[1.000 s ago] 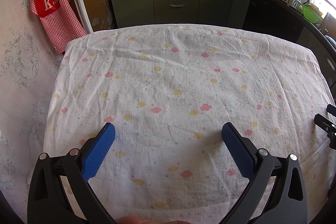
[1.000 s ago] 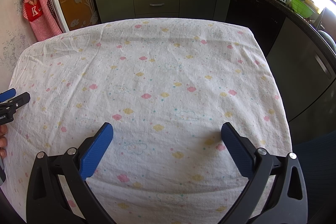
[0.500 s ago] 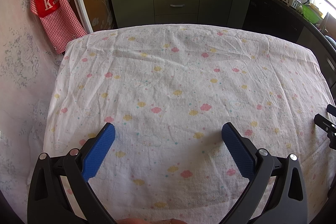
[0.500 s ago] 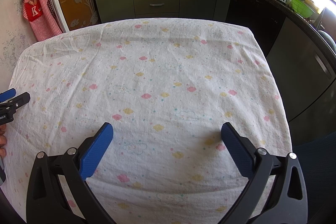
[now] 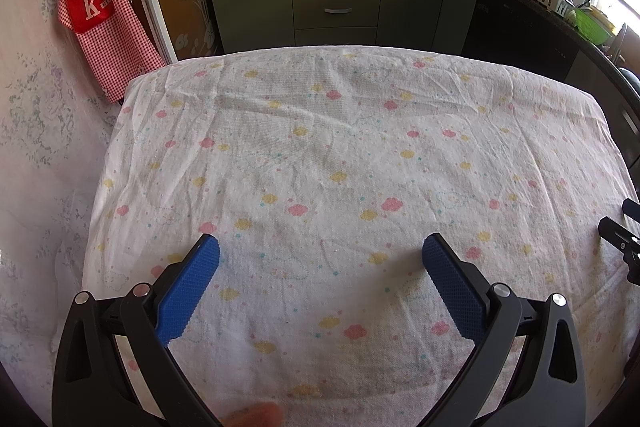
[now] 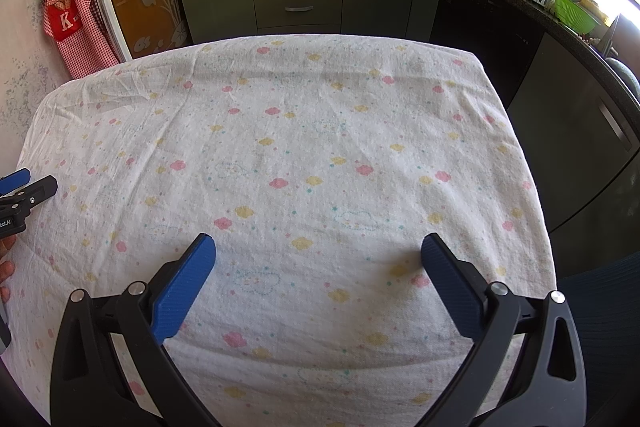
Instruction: Collect trash
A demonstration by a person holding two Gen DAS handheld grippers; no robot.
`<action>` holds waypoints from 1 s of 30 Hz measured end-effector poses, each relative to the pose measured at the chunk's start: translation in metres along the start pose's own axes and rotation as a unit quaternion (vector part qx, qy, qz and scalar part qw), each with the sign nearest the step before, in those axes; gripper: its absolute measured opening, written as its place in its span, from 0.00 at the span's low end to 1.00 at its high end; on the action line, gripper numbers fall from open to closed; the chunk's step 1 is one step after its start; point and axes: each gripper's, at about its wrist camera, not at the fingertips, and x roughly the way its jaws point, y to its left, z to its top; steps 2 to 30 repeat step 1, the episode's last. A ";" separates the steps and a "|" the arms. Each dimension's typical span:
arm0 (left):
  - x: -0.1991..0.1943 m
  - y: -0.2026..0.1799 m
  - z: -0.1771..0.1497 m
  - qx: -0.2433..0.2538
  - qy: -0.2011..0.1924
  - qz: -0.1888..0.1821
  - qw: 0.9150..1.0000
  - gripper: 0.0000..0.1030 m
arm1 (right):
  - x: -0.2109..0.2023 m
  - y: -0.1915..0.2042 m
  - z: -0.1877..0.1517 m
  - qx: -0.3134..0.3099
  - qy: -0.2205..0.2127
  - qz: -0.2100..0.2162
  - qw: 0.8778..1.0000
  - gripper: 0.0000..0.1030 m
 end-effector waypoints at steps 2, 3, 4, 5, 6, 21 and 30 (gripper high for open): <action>0.000 0.000 0.000 0.000 0.000 0.000 1.000 0.97 | 0.000 0.000 0.000 0.000 0.000 0.000 1.000 0.95; 0.000 0.000 0.000 0.000 0.000 0.000 1.000 0.97 | 0.000 0.000 0.000 0.000 0.000 0.000 1.000 0.95; 0.000 0.000 0.000 0.000 0.000 0.000 1.000 0.97 | 0.000 0.000 0.000 0.000 0.000 0.000 1.000 0.95; 0.000 0.000 0.000 0.000 0.000 0.000 1.000 0.97 | 0.000 0.000 0.000 0.000 0.000 0.000 1.000 0.95; 0.000 0.000 0.000 0.000 0.000 0.000 1.000 0.97 | 0.000 0.000 0.000 0.000 0.000 0.000 1.000 0.95; 0.000 0.000 0.000 0.000 0.000 0.000 1.000 0.97 | 0.000 0.000 0.000 0.000 0.000 0.000 1.000 0.95; 0.000 0.000 0.000 0.000 0.000 0.000 1.000 0.97 | 0.000 0.000 0.000 0.000 0.000 0.000 1.000 0.95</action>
